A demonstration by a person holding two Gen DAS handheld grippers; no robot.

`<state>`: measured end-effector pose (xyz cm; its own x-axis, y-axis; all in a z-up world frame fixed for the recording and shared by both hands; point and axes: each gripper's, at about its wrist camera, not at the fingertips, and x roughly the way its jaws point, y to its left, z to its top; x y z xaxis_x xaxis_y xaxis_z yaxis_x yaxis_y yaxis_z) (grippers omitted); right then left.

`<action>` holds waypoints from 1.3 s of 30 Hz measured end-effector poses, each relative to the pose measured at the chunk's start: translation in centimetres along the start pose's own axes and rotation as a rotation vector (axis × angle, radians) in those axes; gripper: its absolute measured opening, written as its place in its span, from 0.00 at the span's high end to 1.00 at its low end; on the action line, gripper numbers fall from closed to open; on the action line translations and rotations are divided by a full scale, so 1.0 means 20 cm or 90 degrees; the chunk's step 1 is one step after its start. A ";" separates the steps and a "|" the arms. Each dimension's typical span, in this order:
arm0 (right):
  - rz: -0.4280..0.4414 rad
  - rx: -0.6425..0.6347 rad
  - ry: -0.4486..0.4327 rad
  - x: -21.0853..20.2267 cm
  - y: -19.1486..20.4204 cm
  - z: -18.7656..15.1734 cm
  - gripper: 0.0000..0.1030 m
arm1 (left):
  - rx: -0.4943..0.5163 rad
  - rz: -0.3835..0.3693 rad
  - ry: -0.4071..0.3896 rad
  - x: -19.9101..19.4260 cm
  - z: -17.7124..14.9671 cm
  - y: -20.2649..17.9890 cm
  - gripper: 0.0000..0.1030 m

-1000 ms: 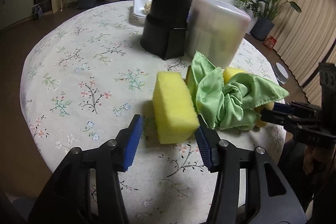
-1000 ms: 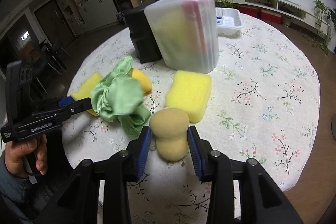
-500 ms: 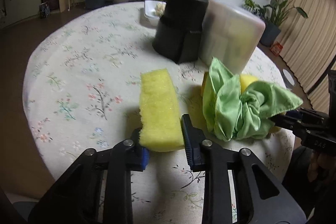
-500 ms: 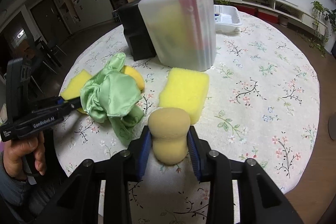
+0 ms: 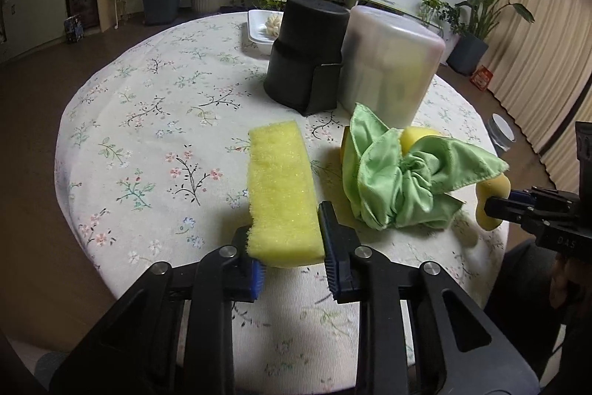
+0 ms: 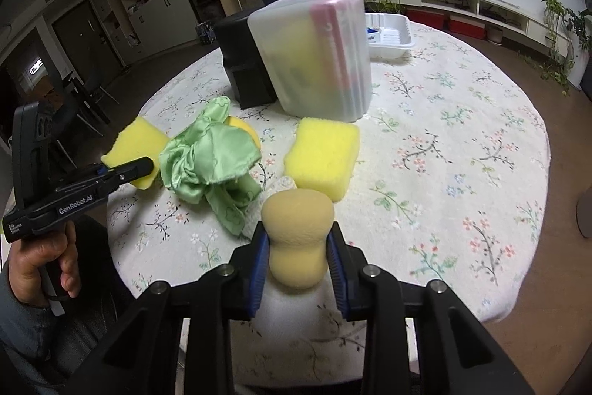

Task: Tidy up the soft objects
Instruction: 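Lift both sponges and carry them toward the white tray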

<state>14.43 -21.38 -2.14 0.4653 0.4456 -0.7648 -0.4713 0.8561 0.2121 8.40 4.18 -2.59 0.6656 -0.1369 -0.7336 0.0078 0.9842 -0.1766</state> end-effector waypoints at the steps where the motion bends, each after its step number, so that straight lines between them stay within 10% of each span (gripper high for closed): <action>1: 0.000 0.004 0.000 -0.02 -0.01 -0.01 0.68 | 0.001 0.001 0.001 -0.01 0.00 0.00 0.77; 21: -0.173 0.093 -0.059 -0.55 -0.75 0.16 0.68 | -0.005 0.124 -0.051 -0.25 0.50 0.58 0.77; 39: -0.358 0.117 -0.118 -0.75 -1.53 1.14 0.68 | 0.077 0.209 -0.082 -0.06 1.50 0.70 0.77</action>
<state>39.00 -48.27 16.63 0.7352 -0.0624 -0.6750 0.0125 0.9968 -0.0786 30.17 21.40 15.47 0.7356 0.1959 -0.6485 -0.1388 0.9805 0.1388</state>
